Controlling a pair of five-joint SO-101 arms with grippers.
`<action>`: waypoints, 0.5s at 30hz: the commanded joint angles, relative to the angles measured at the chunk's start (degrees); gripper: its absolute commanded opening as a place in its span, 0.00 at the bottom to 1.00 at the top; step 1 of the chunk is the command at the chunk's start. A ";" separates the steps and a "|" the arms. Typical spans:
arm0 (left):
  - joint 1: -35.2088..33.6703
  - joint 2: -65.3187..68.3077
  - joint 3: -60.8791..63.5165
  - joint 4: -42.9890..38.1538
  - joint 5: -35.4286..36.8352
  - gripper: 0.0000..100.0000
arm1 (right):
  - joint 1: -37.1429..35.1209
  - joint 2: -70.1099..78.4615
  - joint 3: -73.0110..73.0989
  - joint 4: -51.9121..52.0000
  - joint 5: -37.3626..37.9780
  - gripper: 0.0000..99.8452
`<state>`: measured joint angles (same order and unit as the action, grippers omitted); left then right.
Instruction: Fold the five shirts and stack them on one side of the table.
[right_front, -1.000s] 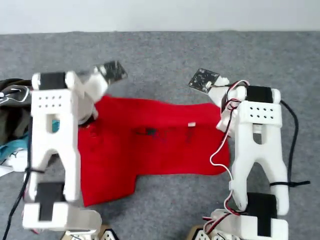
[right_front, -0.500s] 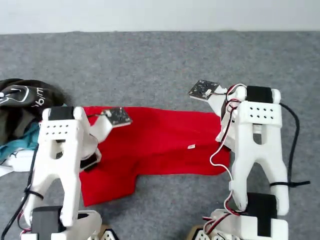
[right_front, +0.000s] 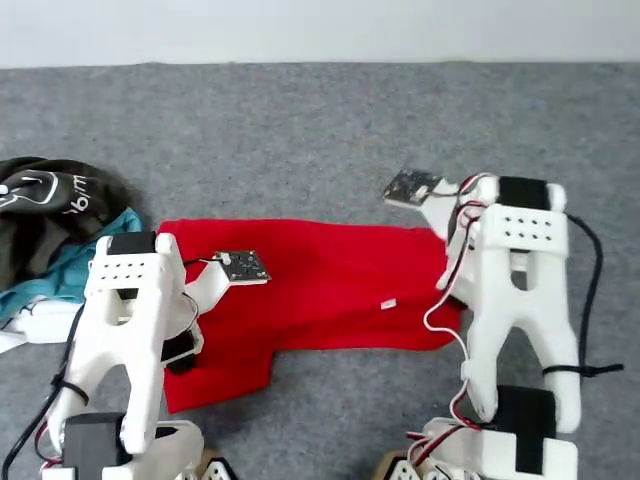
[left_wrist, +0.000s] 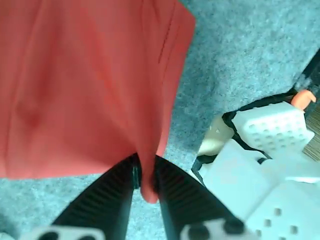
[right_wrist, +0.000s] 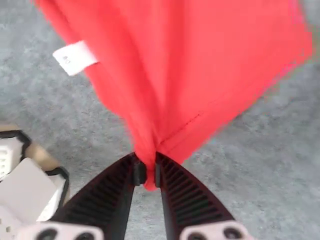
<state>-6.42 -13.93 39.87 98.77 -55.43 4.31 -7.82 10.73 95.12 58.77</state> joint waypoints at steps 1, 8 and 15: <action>-0.26 -2.64 -1.36 1.93 -0.53 0.02 | 1.10 -3.21 -5.63 0.48 1.67 0.01; 0.26 -2.64 -4.44 2.02 -0.53 0.02 | -0.66 -3.21 -12.22 6.11 3.52 0.01; 0.09 -2.55 -2.59 2.02 -2.81 0.02 | -1.01 -2.15 -10.81 6.37 5.80 0.01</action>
<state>-6.42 -13.93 37.85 98.77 -56.40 4.13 -7.91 1.41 100.04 63.96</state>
